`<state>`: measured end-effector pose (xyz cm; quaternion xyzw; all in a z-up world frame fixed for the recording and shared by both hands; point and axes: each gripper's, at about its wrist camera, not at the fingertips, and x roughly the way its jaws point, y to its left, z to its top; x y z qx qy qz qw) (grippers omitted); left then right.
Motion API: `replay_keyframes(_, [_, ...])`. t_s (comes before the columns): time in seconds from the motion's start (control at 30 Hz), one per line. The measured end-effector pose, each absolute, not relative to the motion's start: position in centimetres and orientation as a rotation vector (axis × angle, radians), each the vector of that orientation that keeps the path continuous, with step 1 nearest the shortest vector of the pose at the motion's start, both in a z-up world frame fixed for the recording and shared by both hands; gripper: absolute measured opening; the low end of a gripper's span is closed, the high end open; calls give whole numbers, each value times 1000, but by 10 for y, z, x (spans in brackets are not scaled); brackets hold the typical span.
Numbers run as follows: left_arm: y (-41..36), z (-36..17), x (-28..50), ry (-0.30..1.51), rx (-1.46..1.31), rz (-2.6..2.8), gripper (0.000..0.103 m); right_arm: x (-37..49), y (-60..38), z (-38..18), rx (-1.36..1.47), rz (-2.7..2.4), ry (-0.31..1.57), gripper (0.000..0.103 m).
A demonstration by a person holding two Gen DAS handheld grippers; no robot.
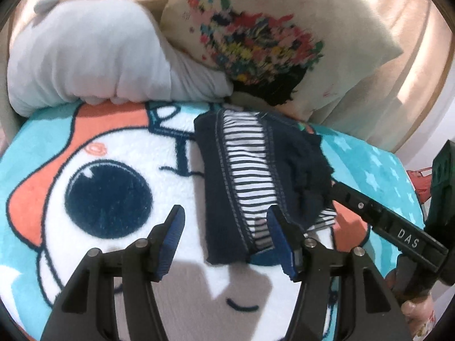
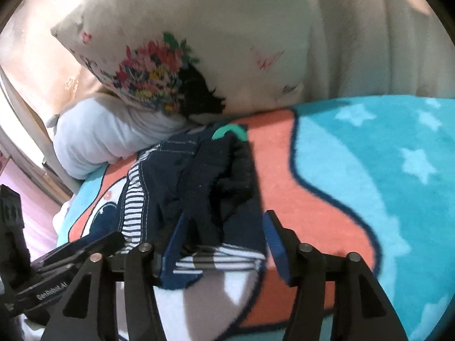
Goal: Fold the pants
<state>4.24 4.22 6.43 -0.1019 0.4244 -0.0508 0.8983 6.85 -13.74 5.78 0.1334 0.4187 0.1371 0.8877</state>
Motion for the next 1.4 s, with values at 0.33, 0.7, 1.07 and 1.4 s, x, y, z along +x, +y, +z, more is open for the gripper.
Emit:
replay_keyframes(0.33, [16,79,6,797,-77,-63,70,27,-151,64,272,179,827,67])
replay_keyframes(0.7, [10,100,-21,714,-45,-24,79,9,-151,57,223,138,854,69])
replay_keyframes(1.07, [7,107,-37,689,-36,-26,83,-11,-146,54,189,140,872,70])
replay_keyframes(1.4, [11,108,-43,685,-43,-26,84,-16,-145,53,172,142,881,71])
